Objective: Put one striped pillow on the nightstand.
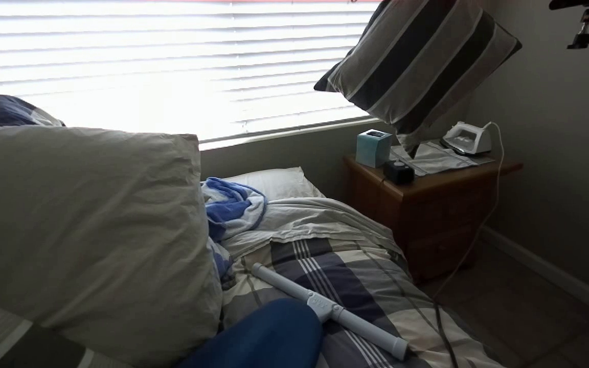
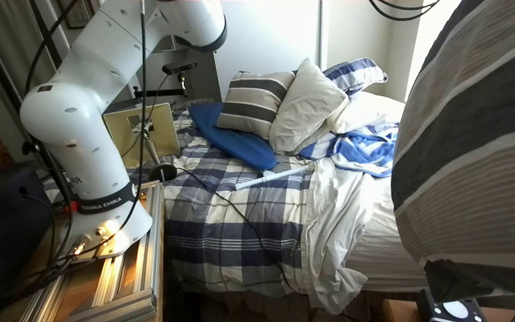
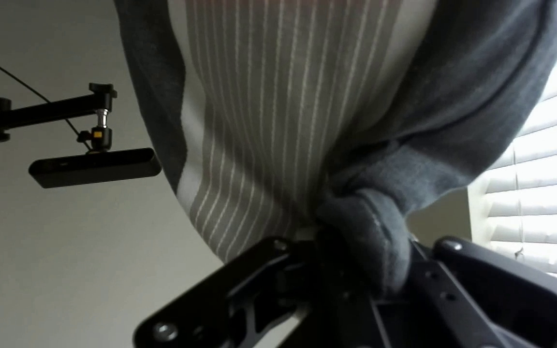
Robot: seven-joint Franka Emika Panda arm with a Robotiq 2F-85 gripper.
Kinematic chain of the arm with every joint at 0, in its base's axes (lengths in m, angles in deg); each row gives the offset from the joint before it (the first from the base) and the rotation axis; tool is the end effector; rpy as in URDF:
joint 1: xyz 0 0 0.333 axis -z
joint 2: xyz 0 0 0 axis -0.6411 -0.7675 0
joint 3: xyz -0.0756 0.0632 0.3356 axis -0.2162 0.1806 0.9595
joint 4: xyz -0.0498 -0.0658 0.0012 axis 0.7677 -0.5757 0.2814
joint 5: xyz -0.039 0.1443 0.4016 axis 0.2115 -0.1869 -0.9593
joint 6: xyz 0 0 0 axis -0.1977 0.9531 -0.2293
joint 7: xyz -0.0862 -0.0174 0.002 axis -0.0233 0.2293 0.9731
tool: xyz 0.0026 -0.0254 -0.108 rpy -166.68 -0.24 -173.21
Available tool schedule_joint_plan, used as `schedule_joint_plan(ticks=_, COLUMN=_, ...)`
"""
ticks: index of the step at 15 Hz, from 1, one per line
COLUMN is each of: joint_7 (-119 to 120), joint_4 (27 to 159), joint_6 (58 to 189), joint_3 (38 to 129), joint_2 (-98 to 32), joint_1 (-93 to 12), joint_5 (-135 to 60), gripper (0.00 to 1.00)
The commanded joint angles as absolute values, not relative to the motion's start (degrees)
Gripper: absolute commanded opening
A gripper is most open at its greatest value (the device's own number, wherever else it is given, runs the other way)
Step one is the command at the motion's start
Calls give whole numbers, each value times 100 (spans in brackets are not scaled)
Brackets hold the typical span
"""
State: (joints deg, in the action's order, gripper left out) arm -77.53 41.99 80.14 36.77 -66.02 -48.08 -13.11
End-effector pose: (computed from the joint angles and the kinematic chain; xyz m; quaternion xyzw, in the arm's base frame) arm 0.7493 -0.2600 0.6195 0.4847 -0.6954 0.3277 0.4172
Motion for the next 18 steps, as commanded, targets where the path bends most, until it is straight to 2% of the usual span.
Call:
schedule_joint_plan(ticks=1, joint_7=-7688, joint_4=3830, joint_6=8018, joint_3=3538, joint_2=-6700, joint_1=-4453, joint_5=-1239, gripper=3)
schedule_joint_plan(ticks=18, joint_7=-5748, joint_4=3436, joint_6=8175, joint_3=3714, joint_2=-7429, joint_1=-3028, joint_5=-1245, gripper=3)
